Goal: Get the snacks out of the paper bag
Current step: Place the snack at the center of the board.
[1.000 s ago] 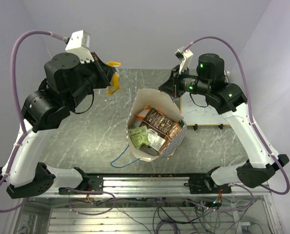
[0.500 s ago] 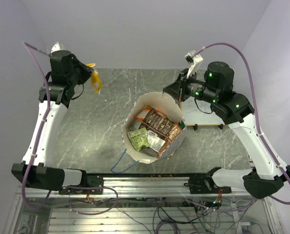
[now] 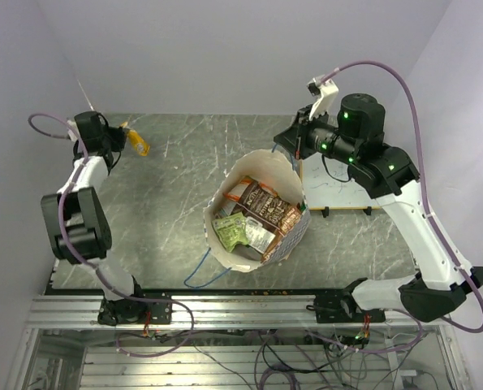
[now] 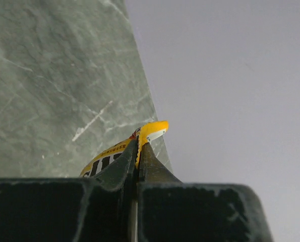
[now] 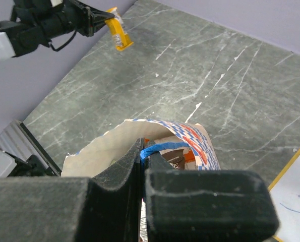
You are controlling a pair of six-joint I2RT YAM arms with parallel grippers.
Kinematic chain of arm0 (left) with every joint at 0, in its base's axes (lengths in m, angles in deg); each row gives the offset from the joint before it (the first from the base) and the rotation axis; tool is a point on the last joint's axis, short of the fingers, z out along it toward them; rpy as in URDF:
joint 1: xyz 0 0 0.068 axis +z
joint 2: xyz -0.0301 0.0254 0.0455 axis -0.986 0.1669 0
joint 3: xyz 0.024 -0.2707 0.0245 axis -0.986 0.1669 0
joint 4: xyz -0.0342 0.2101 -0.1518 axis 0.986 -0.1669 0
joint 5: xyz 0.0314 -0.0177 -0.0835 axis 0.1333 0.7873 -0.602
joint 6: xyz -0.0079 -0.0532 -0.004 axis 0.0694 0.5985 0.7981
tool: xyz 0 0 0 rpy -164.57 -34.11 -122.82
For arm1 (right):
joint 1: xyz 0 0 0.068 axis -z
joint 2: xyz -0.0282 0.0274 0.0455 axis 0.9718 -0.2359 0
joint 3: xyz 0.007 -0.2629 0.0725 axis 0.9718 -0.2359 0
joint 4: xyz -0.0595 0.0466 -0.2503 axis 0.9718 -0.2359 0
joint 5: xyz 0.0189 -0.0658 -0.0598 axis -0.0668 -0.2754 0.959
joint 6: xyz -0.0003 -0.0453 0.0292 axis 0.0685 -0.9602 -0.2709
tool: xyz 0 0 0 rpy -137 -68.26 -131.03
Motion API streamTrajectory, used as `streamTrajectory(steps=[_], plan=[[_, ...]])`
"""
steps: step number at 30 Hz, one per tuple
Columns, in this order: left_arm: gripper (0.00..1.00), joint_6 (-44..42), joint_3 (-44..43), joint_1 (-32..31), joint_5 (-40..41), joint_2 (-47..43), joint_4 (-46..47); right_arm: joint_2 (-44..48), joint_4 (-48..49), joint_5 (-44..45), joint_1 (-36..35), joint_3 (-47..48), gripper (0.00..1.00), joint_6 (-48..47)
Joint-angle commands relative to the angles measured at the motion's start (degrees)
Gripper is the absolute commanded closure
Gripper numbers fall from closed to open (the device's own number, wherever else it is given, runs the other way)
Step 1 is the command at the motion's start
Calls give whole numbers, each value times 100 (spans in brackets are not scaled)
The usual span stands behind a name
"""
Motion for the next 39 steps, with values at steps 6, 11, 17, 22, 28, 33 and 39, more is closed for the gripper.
streamTrajectory(steps=[6, 11, 17, 22, 28, 33, 39], plan=[[93, 1263, -541, 95, 60, 1727, 1794, -83, 121, 279, -21, 172, 100, 312], [93, 1620, -655, 133, -103, 2406, 1993, -199, 48, 388, -26, 335, 100, 377], [93, 1925, -193, 264, -75, 2662, 2437, -279, -15, 459, -31, 397, 100, 548], [66, 1680, -347, 376, -127, 2636, 1705, -242, 116, 450, -33, 195, 100, 566], [26, 1025, -832, 410, -20, 2121, 468, -234, -31, 307, -29, 197, 100, 412], [5, 563, -1488, 439, -495, 1932, -1152, -116, -94, 215, -26, 181, 100, 255], [0, -56, -1817, 518, -616, 1401, -2470, -97, -38, -140, -24, -23, 100, -117]])
